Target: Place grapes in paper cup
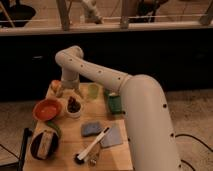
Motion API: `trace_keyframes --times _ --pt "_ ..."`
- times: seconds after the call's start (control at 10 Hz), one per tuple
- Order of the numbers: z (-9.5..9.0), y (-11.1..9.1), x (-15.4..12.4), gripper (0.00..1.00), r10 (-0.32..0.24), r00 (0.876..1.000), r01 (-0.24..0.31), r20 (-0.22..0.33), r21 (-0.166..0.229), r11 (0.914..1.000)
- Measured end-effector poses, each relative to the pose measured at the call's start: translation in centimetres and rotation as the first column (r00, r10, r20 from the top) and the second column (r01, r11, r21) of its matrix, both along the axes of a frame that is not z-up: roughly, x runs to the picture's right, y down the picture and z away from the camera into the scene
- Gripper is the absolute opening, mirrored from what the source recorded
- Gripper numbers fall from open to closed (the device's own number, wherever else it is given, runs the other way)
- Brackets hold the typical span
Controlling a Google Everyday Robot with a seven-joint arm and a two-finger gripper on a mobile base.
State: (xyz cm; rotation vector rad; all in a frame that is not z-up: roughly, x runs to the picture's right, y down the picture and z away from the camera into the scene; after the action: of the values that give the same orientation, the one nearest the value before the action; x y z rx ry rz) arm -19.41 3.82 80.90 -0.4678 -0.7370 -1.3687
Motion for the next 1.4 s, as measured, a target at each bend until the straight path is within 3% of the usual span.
trace_keyframes --times 1.4 --pt "0.1 -1.0 1.2 0.8 -0.014 0.999 0.014 0.038 0.011 0.9998"
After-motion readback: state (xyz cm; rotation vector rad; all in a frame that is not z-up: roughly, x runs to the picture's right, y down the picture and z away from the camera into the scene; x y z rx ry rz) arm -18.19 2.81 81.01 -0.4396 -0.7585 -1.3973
